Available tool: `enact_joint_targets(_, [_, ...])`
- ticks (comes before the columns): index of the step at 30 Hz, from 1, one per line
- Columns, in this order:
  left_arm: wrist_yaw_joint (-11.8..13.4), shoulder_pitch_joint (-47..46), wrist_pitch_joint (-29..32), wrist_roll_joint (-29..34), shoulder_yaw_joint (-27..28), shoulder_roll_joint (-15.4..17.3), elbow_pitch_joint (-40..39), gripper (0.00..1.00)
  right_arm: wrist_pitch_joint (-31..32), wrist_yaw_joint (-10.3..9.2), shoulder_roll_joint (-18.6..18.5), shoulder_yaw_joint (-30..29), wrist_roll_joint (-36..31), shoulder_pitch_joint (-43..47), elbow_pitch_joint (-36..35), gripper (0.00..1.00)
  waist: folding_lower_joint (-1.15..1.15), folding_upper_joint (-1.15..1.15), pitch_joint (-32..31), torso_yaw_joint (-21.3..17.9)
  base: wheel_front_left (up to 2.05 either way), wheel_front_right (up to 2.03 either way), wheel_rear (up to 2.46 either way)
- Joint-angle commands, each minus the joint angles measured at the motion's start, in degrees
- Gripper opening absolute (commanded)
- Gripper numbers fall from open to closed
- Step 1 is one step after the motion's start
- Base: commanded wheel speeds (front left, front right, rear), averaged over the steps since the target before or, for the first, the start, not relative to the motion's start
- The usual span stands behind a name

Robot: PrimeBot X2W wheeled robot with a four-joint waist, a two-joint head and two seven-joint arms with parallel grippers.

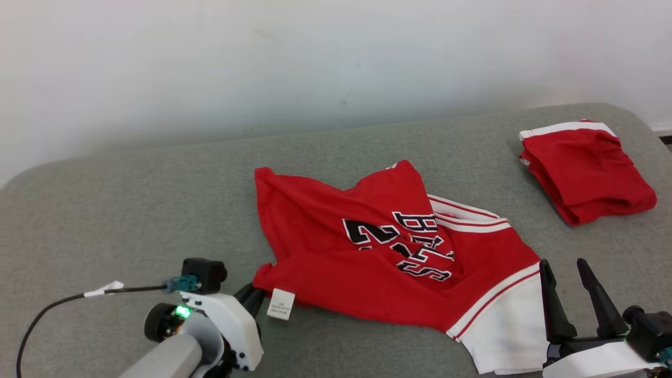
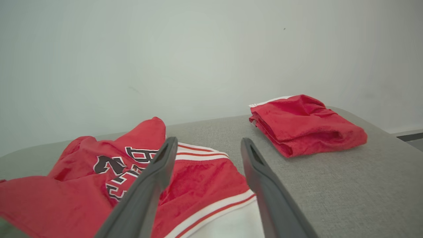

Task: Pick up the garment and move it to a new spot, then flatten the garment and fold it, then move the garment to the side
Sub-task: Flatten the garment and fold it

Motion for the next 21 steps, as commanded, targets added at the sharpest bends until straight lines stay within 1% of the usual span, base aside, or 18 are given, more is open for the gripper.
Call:
enact_joint_targets(1, [0.3, -0.7, -0.5, 0.6, -0.1, 0.7, -0.4, 0.0, -0.1, -0.12, -0.2, -0.2, -0.3, 0.6, 0.0, 1.0, 0.0, 0.0, -0.8, 1.5, 0.0, 0.0, 0.0])
enact_joint_targets(3, [1.2, -1.0, -1.3, 1.7, -0.2, 1.6, -2.3, 0.0, -0.2, -0.12, -0.2, -0.2, -0.5, 0.8, -0.2, 1.0, 0.0, 0.0, -1.4, 3.1, 0.0, 0.0, 0.0])
enact_joint_targets(7, [4.1, -0.3, -2.6, 4.1, -0.4, 4.3, -7.9, 0.0, -0.1, -0.12, -0.2, -0.2, -0.6, 1.5, -0.4, 1.0, 0.0, 0.0, -2.4, 5.9, 0.0, 0.0, 0.0])
enact_joint_targets(12, [7.8, 3.7, -2.4, 6.2, -1.7, 7.7, -17.0, 0.0, -0.2, -0.12, -0.3, -0.5, -0.6, 2.1, -0.4, 1.0, 0.0, 0.0, -2.9, 8.7, 0.0, 0.0, 0.0])
enact_joint_targets(14, [9.4, 6.1, -1.7, 6.8, -2.6, 8.5, -20.1, 0.0, -0.2, -0.12, -0.3, -0.6, -0.7, 2.5, -0.5, 1.0, 0.0, 0.0, -3.0, 9.5, 0.0, 0.0, 0.0])
enact_joint_targets(15, [10.3, 7.5, -1.5, 6.5, -2.9, 8.5, -21.4, 0.02, -0.2, -0.12, -0.4, -0.6, -0.7, 2.6, -0.5, 1.0, 0.0, 0.0, -2.9, 9.8, 0.0, 0.0, 0.0])
enact_joint_targets(17, [11.6, 10.3, -1.3, 5.6, -3.4, 8.7, -23.1, 0.1, -0.1, -0.12, -0.4, -0.5, -0.9, 2.5, -0.6, 1.0, 0.0, 0.0, -2.8, 10.2, 0.0, 0.0, 0.0])
enact_joint_targets(18, [12.2, 11.4, -1.3, 5.6, -3.7, 8.7, -23.4, 0.18, -0.1, -0.12, -0.4, -0.5, -0.8, 2.5, -0.6, 1.0, 0.0, 0.0, -2.7, 10.3, 0.0, 0.0, 0.0])
enact_joint_targets(19, [12.7, 12.5, -1.6, 5.4, -3.9, 8.6, -23.6, 0.31, -0.2, -0.12, -0.4, -0.5, -0.8, 2.4, -0.6, 1.0, 0.0, 0.0, -2.7, 10.5, 0.0, 0.0, 0.0])
enact_joint_targets(20, [13.0, 13.6, -2.0, 4.9, -4.0, 8.1, -23.5, 0.48, -0.2, -0.12, -0.5, -0.5, -0.8, 2.4, -0.7, 1.0, 0.0, 0.0, -2.6, 10.6, 0.0, 0.0, 0.0])
enact_joint_targets(21, [13.1, 14.5, -1.9, 4.6, -4.4, 7.8, -22.8, 0.92, -0.1, -0.12, -0.6, -0.3, -0.7, 2.3, -0.6, 1.0, 0.0, 0.0, -2.5, 10.7, 0.0, 0.0, 0.0])
